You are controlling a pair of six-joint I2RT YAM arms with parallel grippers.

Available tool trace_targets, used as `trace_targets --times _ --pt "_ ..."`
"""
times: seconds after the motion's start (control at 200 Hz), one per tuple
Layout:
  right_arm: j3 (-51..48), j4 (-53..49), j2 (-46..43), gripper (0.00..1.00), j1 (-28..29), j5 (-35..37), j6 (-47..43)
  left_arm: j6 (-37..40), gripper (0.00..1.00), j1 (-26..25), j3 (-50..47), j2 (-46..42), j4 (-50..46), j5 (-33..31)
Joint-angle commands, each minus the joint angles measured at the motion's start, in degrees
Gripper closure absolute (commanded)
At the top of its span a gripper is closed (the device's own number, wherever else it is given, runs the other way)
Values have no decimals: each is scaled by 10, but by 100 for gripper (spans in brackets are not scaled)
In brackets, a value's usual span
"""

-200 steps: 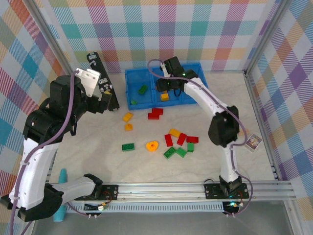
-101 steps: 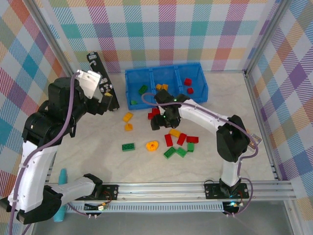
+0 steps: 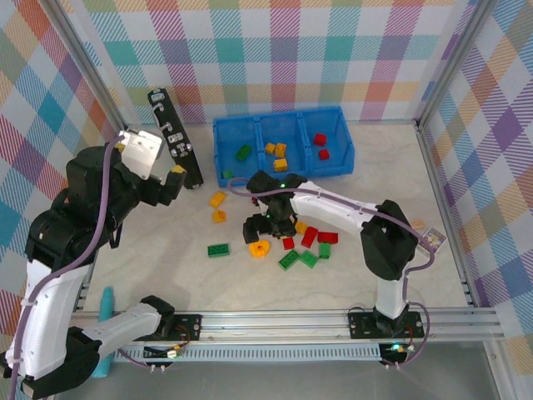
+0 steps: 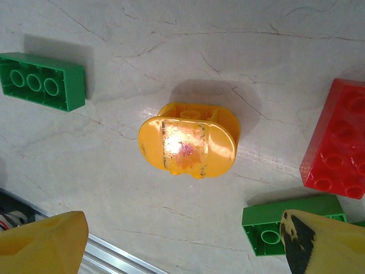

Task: Sort the legos into containers by color
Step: Pick up the lego from the center of the table.

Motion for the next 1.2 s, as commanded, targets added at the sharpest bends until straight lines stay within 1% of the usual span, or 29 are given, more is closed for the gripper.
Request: trace_targets --times 0.0,0.175,0.3,0.61,0.775,0.925,1.02,1.04,1.06,1.12,1.19 --pt "24 -22 23 12 9 8 10 -8 0 5 -11 -19 10 7" --pt "27 -14 57 8 28 30 13 -6 0 5 -29 -36 17 6" --pt "44 -26 76 7 40 56 6 -4 0 5 -39 -49 22 5" --pt "62 -23 123 6 44 51 0 -4 0 5 -63 -79 29 3" --pt "99 -62 163 11 44 54 1 -4 0 5 -71 -83 33 3" --pt "111 -71 172 15 43 60 -1 -2 0 5 -73 -78 37 2" --pt "114 -75 174 16 43 64 -1 -1 0 5 -72 -75 40 0" --pt "114 -75 173 14 43 66 1 -1 0 5 -72 -75 40 0" --pt "114 -77 172 14 43 69 2 -1 0 5 -72 -74 40 0" --pt "111 -78 168 18 43 73 0 -1 0 5 -70 -72 39 0" --pt "108 -80 160 27 43 82 -3 -1 0 5 -68 -70 37 -2"
